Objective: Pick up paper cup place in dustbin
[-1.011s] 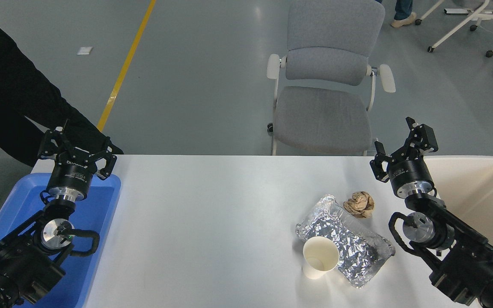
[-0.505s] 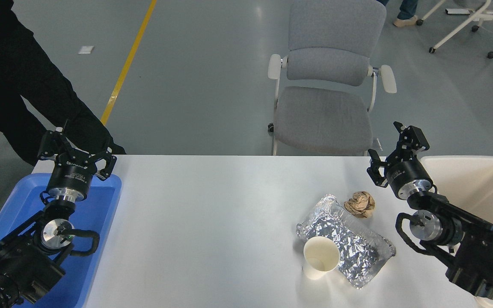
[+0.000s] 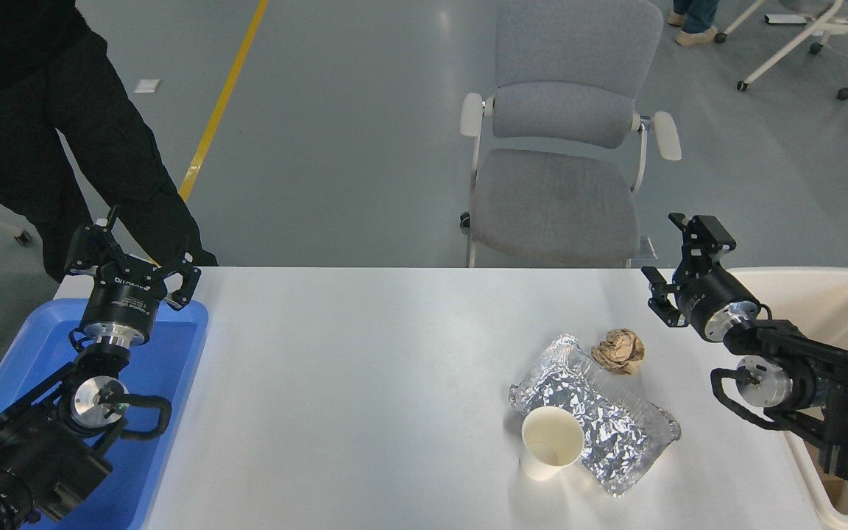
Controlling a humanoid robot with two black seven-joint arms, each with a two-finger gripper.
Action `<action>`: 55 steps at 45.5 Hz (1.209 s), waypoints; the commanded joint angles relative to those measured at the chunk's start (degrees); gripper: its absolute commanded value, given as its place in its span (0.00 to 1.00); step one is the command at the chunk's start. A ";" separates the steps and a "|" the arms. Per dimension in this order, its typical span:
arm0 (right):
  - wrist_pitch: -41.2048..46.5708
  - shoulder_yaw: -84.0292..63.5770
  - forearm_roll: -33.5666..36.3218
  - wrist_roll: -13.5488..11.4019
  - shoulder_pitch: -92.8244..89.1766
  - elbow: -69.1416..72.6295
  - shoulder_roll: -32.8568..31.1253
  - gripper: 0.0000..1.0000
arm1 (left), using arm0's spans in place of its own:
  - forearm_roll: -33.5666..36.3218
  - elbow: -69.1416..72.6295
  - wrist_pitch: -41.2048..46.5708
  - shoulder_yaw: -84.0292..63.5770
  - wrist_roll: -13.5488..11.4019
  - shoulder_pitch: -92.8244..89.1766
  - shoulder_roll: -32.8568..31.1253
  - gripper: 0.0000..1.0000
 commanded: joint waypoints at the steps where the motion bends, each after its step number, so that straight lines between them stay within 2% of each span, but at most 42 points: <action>1: 5.51 -23.65 0.42 -0.08 13.78 0.58 1.59 1.00 | 0.00 0.08 -0.16 0.00 -0.02 0.00 0.00 0.99; 8: 9.29 -31.48 0.42 -0.17 18.88 1.11 4.76 1.00 | 0.00 -0.01 -0.16 -0.09 0.07 0.00 0.00 0.99; 15: 20.44 -36.75 0.16 -0.26 26.43 3.40 5.90 1.00 | 0.00 -0.01 -0.24 0.00 -0.02 0.00 0.00 0.99; 25: 30.82 -45.99 -0.81 -0.26 34.62 4.45 14.42 1.00 | 0.00 -0.01 -0.24 0.00 -0.02 0.00 0.00 0.99; 31: 35.91 -49.67 -4.31 -2.01 38.31 4.63 21.01 1.00 | 0.00 0.07 -0.24 0.00 -0.02 0.00 0.00 0.99; 33: 39.60 -49.86 -6.42 -4.03 39.63 4.63 23.03 1.00 | 0.00 -0.01 -0.24 0.00 -0.02 0.09 0.00 0.99; 35: 43.31 -49.77 -7.57 -7.36 40.68 4.63 24.62 1.00 | 0.00 0.07 -0.24 0.00 -0.02 0.00 0.00 0.99; 41: 43.31 -49.51 -7.93 -19.58 45.07 6.03 27.44 1.00 | 0.00 0.08 -0.16 0.00 -0.02 0.09 0.00 0.99; 47: 43.31 -48.63 -7.93 -29.16 50.78 10.59 27.61 1.00 | 0.00 0.07 -0.16 0.00 -0.02 0.09 0.00 0.99; 52: 43.31 -48.10 -8.19 -35.32 56.23 16.57 28.58 1.00 | 0.00 -0.01 -0.07 0.00 -0.02 0.09 0.00 0.99; 55: 43.31 -47.13 -7.93 -37.43 58.70 18.68 28.76 1.00 | 0.00 -0.01 -0.07 0.00 -0.02 0.09 0.00 0.99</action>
